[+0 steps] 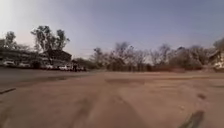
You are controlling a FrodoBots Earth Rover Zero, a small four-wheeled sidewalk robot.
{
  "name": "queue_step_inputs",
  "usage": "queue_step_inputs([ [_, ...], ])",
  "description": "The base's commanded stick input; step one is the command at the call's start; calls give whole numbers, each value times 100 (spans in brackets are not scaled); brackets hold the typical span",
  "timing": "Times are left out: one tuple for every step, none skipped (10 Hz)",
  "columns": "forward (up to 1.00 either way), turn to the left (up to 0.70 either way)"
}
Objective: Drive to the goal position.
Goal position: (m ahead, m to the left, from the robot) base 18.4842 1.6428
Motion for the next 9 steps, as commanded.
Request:
queue_step_inputs([
  [70, 0],
  [70, 0],
  [70, 0],
  [70, 0],
  [70, 0],
  [70, 0],
  [70, 0],
  [70, 0],
  [70, 0],
])
